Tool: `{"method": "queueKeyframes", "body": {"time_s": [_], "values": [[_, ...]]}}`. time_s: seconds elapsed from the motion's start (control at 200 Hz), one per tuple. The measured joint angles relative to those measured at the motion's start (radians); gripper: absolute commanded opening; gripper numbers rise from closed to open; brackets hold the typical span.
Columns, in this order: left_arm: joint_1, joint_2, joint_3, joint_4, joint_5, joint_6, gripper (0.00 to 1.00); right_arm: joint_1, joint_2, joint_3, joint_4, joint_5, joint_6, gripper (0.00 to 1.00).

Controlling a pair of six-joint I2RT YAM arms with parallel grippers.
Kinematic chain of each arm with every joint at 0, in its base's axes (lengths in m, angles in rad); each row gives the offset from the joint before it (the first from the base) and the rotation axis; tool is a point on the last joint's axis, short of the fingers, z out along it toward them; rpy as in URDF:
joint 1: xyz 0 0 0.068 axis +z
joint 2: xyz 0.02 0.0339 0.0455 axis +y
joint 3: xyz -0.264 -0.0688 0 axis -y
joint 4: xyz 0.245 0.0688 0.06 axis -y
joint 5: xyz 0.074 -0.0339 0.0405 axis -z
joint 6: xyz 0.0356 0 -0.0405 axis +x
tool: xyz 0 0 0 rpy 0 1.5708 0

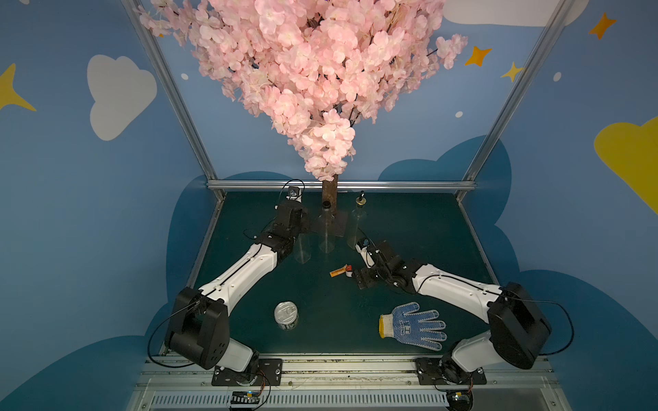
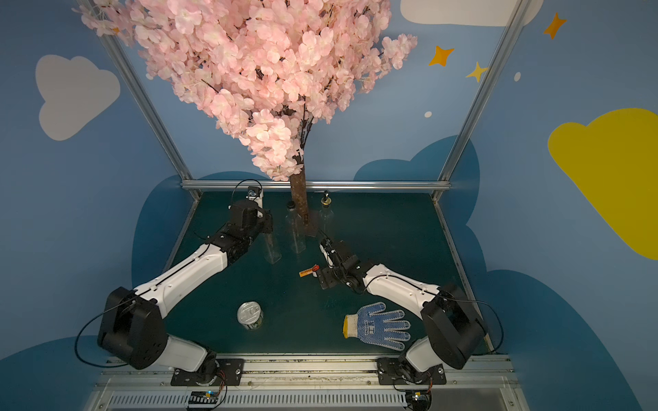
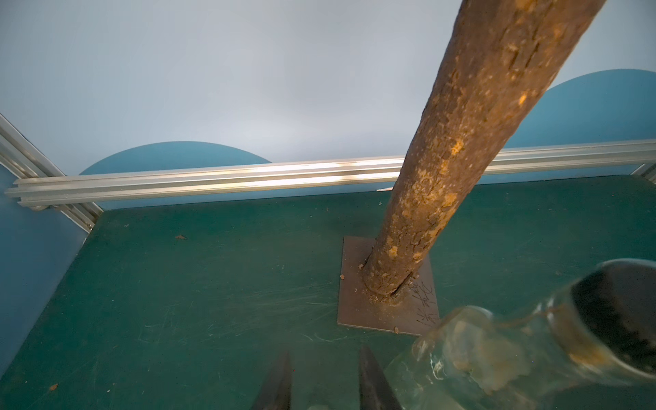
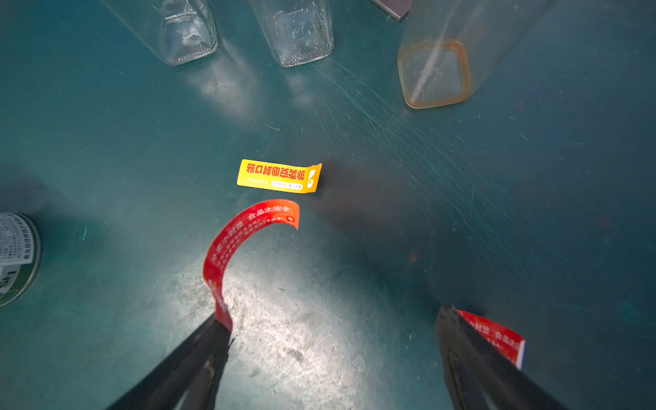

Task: Remove the label from the bottle
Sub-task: Place the bottle at the center of the board.

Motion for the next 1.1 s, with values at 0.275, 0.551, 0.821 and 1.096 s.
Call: {"method": "queueKeyframes", "body": {"time_s": [0.275, 0.551, 0.821, 1.096], "values": [[0.000, -0.029, -0.021, 0.010, -0.024, -0.014, 0.56, 0.000, 0.000, 0.000, 0.000, -0.003, 0.000, 0.90], [0.000, -0.140, -0.057, 0.010, -0.048, -0.019, 0.58, -0.001, 0.000, 0.000, 0.000, -0.005, 0.000, 0.90], [-0.033, -0.380, -0.079, -0.040, -0.025, -0.048, 0.54, -0.001, 0.000, 0.000, 0.001, -0.026, 0.000, 0.90], [-0.274, -0.492, -0.146, -0.181, -0.054, -0.145, 0.53, -0.001, -0.020, -0.011, 0.003, -0.054, 0.000, 0.90]]}}
